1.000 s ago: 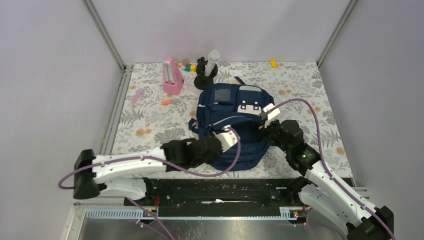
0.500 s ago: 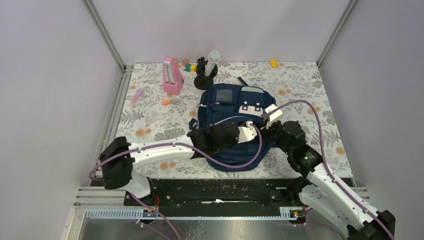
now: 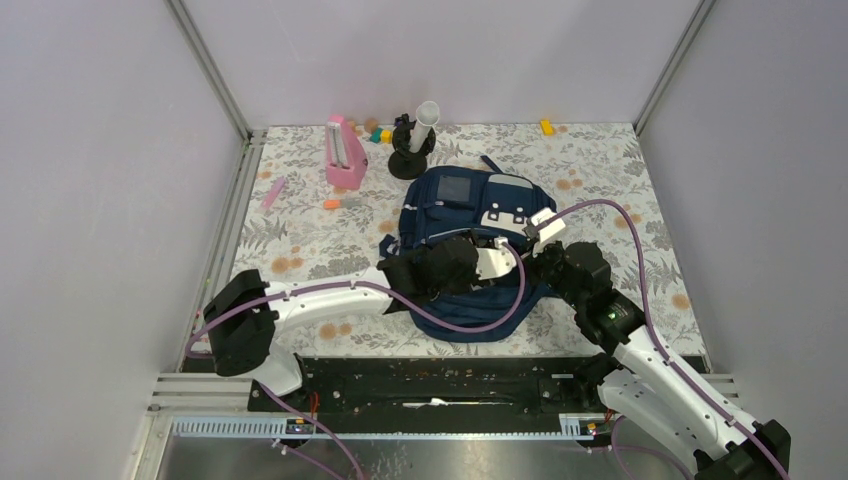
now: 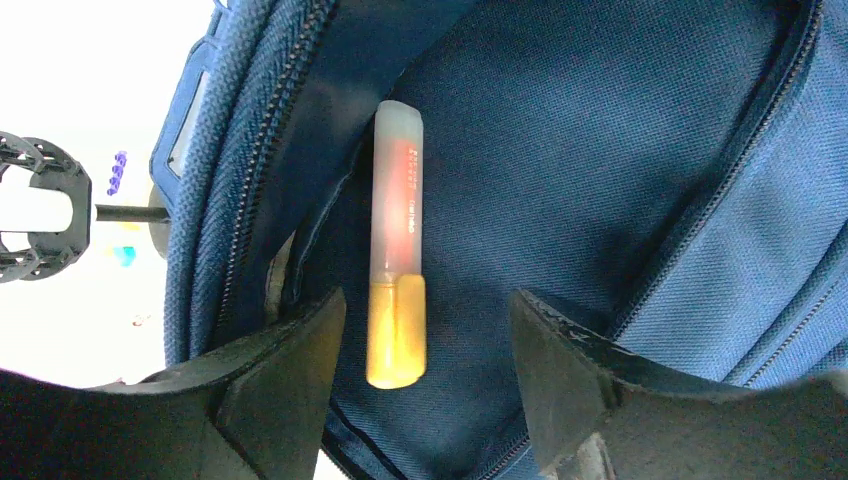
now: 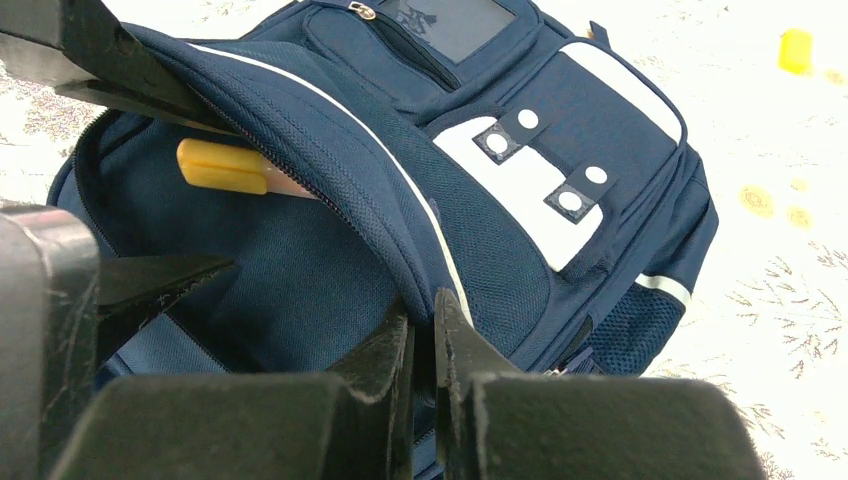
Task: Pack the student bag
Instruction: Place the stationery in the student bag.
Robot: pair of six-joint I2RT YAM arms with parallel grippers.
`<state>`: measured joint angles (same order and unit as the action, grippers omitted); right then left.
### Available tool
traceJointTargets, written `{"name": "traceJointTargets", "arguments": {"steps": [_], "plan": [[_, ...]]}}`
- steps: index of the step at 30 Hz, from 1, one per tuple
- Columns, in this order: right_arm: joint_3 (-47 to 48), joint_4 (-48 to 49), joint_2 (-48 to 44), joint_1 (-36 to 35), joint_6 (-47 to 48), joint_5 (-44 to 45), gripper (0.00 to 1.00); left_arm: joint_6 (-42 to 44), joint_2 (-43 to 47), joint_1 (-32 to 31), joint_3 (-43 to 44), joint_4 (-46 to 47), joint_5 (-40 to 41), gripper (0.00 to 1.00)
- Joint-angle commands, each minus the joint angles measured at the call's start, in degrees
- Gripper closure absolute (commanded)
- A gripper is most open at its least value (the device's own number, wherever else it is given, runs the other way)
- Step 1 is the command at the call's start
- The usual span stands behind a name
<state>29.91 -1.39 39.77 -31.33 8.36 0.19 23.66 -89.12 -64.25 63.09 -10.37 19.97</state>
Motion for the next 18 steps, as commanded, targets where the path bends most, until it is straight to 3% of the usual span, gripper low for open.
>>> {"name": "traceJointTargets", "arguments": {"steps": [1, 8, 18], "plan": [[1.86, 6.4, -1.01, 0.39, -1.24, 1.64, 1.0, 0.77, 2.82, 0.77, -1.48, 5.55, 0.62, 0.33], [1.85, 6.48, -1.03, 0.46, -1.18, 1.98, 1.0, -4.16, 9.31, -0.26, -3.73, 2.68, -1.71, 0.3], [1.82, 6.78, -0.37, 0.39, -1.33, 1.38, 1.0, -18.61, 19.95, -0.55, -6.32, -8.78, -8.42, 0.29]]}}
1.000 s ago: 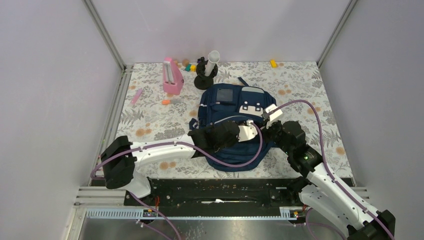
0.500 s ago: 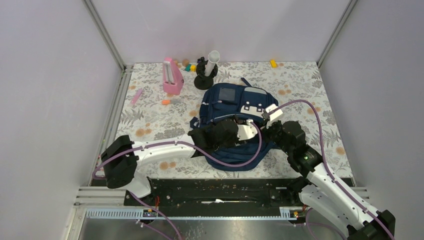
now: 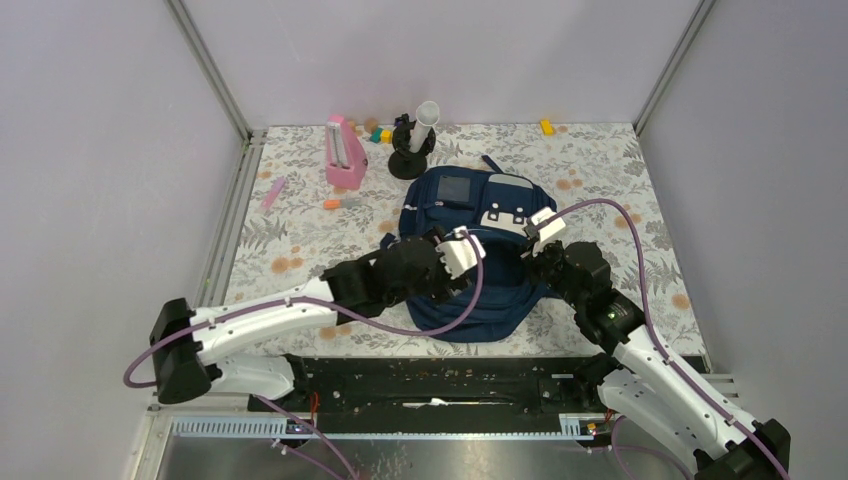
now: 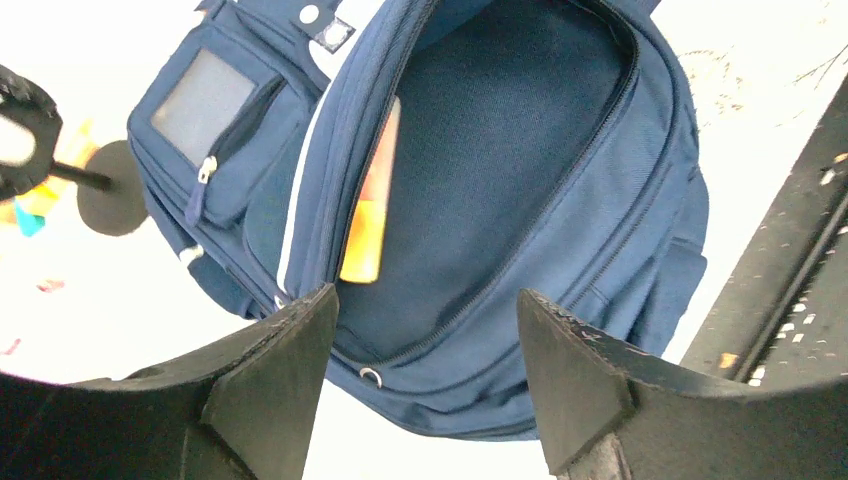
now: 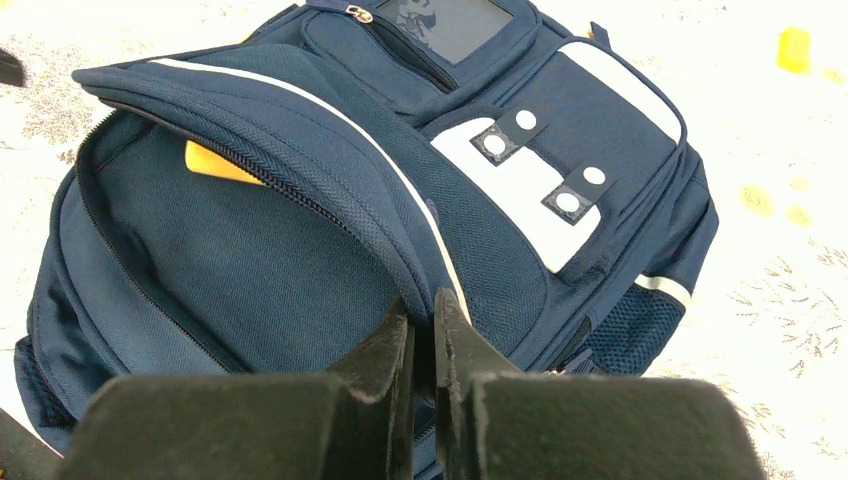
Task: Pack the student bag
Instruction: Place the stationery in the student bag.
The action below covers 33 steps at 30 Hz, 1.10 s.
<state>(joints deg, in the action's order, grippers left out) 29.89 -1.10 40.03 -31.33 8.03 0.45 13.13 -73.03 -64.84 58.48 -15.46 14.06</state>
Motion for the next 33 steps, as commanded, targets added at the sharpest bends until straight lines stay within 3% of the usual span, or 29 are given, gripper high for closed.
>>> {"name": "traceJointTargets", "arguments": {"steps": [1, 6, 15, 23, 33], "plan": [[1.8, 6.55, -0.65, 0.39, -1.0, 1.2, 1.0, -10.15, 5.42, 0.06, -2.69, -3.1, -0.8, 0.29], [1.88, 6.61, -0.31, 0.41, -1.15, 0.92, 1.0, -19.8, 11.87, 2.2, -4.42, -1.92, 4.76, 0.27], [1.96, 6.71, 0.57, 0.38, -1.29, 0.87, 1.0, -37.5, 10.94, 17.1, 3.01, -7.27, 0.3, 0.19], [1.56, 7.06, 0.49, 0.33, -1.53, 0.96, 1.0, -55.38, 1.41, 33.68, 3.63, -8.03, -1.43, 0.18], [1.28, 6.91, -1.07, 0.44, -2.1, 0.58, 1.0, -71.3, -18.53, 42.47, 6.17, -1.04, 2.24, 0.2]]}}
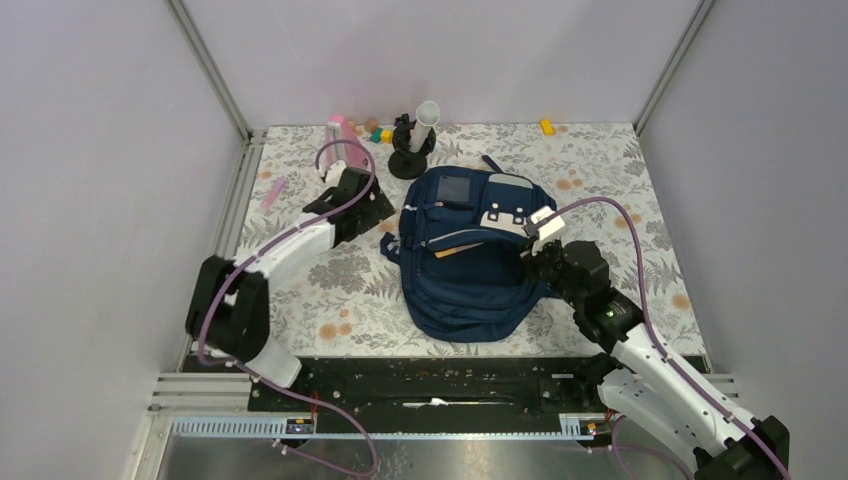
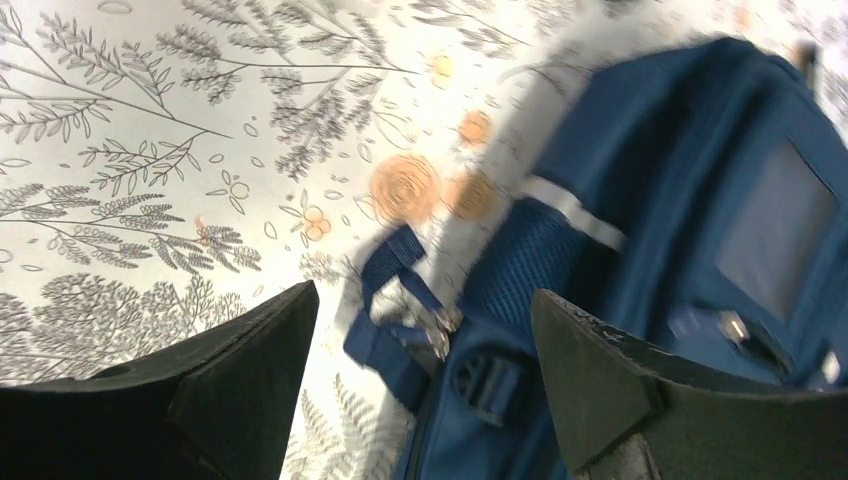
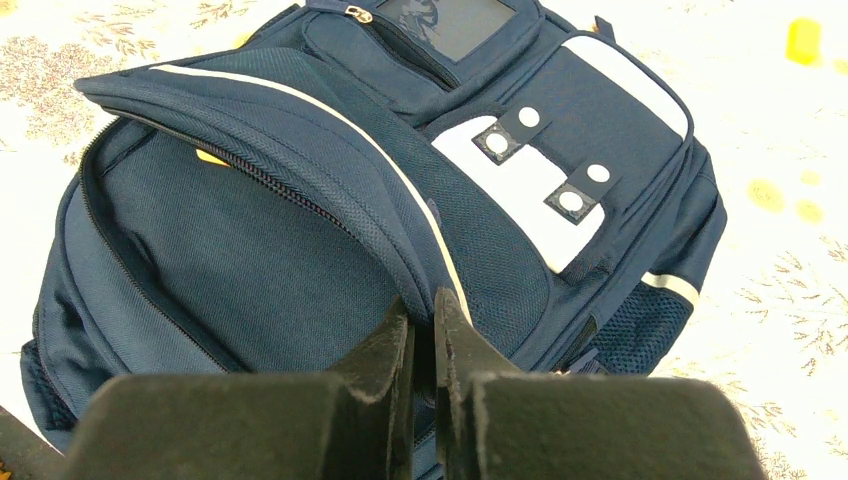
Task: Pack the student bag
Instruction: Place the stationery in the student bag, then pick up the stationery from the center of the board.
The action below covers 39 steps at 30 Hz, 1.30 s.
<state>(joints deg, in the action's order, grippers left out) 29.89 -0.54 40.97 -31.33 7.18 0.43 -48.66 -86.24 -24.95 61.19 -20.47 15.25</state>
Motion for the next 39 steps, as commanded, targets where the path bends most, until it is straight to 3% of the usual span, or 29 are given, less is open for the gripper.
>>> {"name": "traceJointTargets", "arguments": {"steps": [1, 7, 14, 33, 37, 39], "plan": [[1.2, 6.27, -2.3, 0.38, -1.22, 0.64, 1.0, -11.07, -7.04, 3.15, 4.08, 4.26, 1.45, 0.2], [0.87, 6.33, -4.16, 0.35, -1.77, 0.59, 1.0, -19.11, -13.27, 5.09, 7.85, 3.3, 9.5, 0.19], [0.8, 6.42, -5.17, 0.38, -2.33, -0.25, 1.0, -23.78, -20.37, 7.89, 12.98, -0.24, 12.24, 0.18], [0.85, 6.59, -5.44, 0.37, -3.17, -2.27, 1.0, -25.35, -31.98, 14.65, 21.87, -3.81, 6.46, 0.17], [0.88, 6.76, -5.12, 0.37, -3.26, -2.36, 1.0, -25.71, -32.66, 14.67, 22.53, -4.99, 6.72, 0.21], [0.92, 6.84, -5.11, 0.33, -3.23, -2.51, 1.0, -25.65, -32.78, 14.67, 22.61, -5.13, 6.86, 0.28]]}}
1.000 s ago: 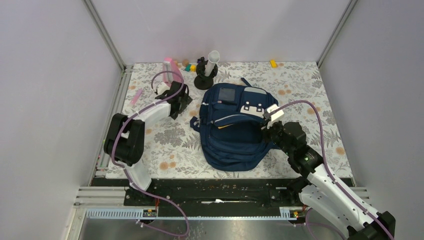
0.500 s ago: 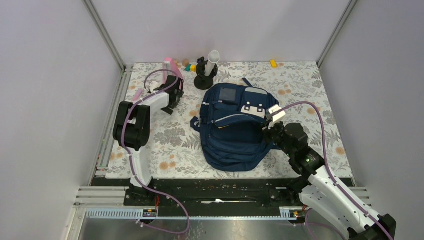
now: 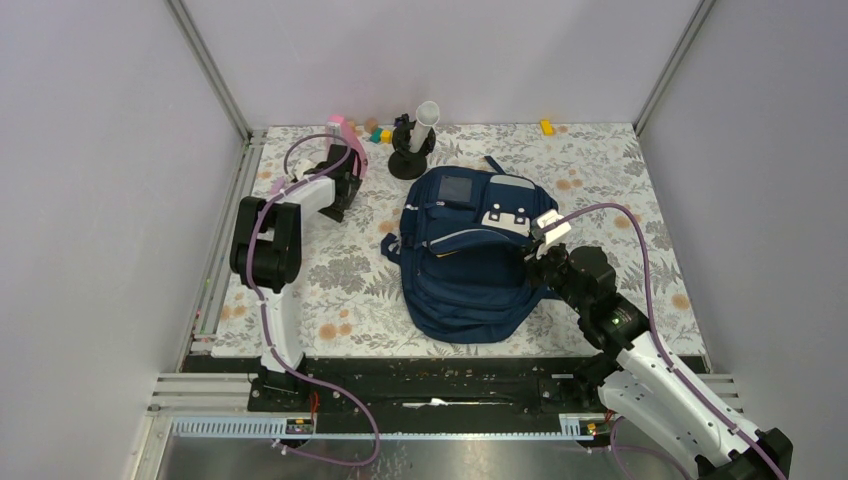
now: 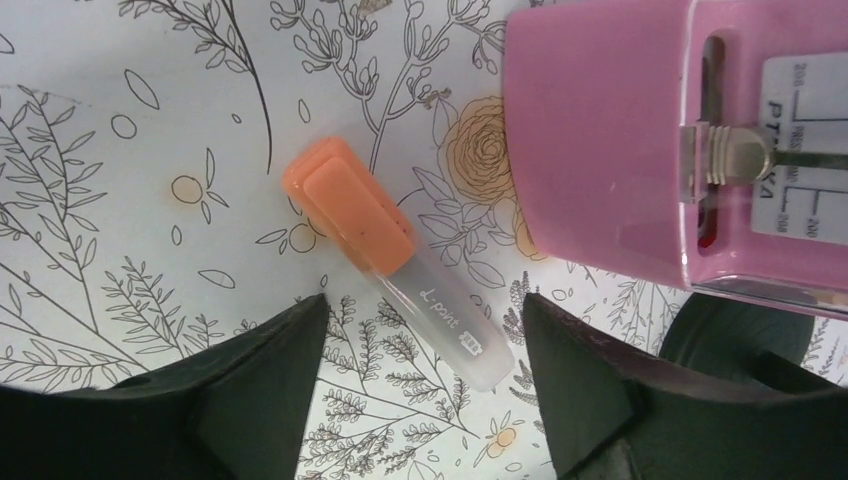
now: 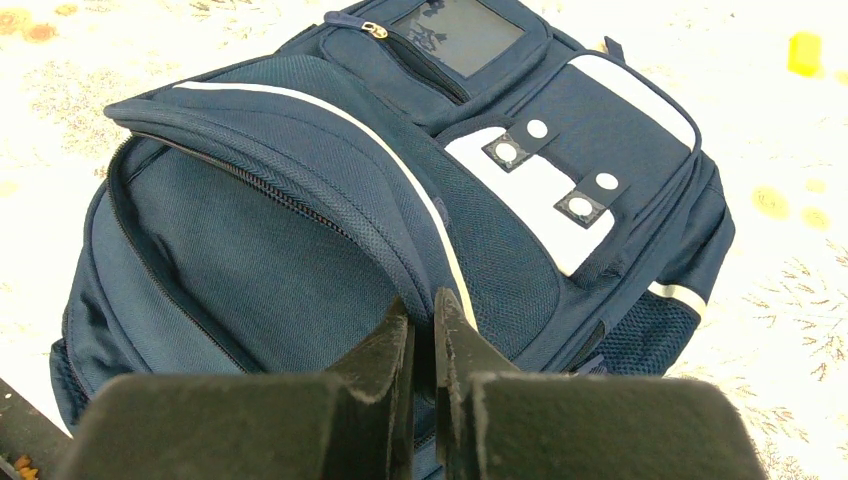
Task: Pack the student bag
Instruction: Pick up the stationery from the center of the board.
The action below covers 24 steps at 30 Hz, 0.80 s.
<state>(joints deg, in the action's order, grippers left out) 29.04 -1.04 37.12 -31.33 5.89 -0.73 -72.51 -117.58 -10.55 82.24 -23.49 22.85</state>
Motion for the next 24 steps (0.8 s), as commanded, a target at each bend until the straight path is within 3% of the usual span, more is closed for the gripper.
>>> {"name": "traceJointTargets", "arguments": {"steps": [1, 6, 12, 24], "plan": [[1.76, 7.36, -1.25, 0.39, -2.06, -1.37, 1.0, -1.76, -1.67, 0.26, 1.71, -2.43, -0.61, 0.32], [1.61, 7.62, -1.44, 0.38, -2.13, -1.51, 1.0, -0.75, -4.32, 0.26, 5.51, -6.11, -1.05, 0.44], [1.3, 7.54, -2.43, 0.46, -2.11, -1.04, 1.0, 3.52, -6.36, 0.18, 8.02, -7.0, -2.96, 0.65], [1.06, 7.8, -3.67, 0.37, -2.29, -1.03, 1.0, 17.46, -7.04, -0.65, 11.03, -8.69, -10.3, 0.77]]}}
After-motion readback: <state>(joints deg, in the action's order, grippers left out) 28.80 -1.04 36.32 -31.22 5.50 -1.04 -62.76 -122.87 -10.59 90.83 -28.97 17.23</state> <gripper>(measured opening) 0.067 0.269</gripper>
